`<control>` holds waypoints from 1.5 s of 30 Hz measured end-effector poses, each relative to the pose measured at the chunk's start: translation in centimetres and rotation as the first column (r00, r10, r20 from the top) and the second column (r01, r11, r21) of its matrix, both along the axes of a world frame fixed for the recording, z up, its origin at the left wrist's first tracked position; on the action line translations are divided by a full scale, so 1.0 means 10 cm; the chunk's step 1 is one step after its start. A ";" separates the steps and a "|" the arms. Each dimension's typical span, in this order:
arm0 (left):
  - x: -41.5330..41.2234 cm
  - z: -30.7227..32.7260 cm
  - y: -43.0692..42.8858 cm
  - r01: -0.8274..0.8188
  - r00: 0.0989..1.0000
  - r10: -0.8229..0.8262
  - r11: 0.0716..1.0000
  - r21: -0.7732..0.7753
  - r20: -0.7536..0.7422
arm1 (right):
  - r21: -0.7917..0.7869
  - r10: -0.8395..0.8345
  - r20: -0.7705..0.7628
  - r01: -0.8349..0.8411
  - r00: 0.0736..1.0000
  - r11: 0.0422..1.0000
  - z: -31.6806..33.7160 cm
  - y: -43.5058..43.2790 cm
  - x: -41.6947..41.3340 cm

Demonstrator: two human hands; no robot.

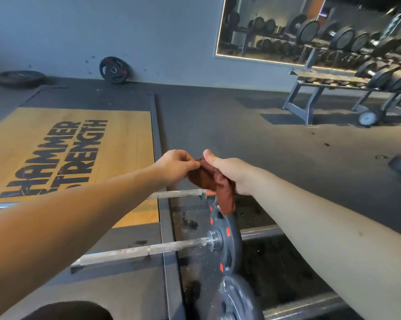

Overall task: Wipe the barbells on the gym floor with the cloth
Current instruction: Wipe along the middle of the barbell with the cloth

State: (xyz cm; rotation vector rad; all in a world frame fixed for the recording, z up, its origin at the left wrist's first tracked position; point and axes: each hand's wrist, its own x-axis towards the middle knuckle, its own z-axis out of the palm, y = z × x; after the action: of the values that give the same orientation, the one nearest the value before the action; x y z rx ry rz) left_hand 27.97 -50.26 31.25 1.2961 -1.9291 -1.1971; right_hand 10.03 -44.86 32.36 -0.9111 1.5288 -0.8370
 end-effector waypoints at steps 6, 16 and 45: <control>0.18 0.41 0.43 0.047 0.997 -0.037 0.987 -0.154 0.071 | -0.193 0.022 -0.140 -0.049 0.990 0.980 0.27 0.50 0.14; 0.17 0.55 0.77 0.363 0.828 -0.253 0.922 -0.136 0.500 | -0.424 -0.133 -0.487 -0.101 0.863 0.900 -0.05 0.87 0.00; 1.21 0.01 0.70 0.192 0.879 -0.103 0.970 -0.149 0.465 | -0.064 -0.197 -0.236 0.187 0.952 0.980 -0.28 0.51 1.36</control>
State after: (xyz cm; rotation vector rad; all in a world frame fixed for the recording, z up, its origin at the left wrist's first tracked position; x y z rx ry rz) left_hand 40.06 -43.23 31.34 1.4381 -2.4484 -0.7895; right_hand 23.64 -39.73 29.60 -0.9305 1.8408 -0.9246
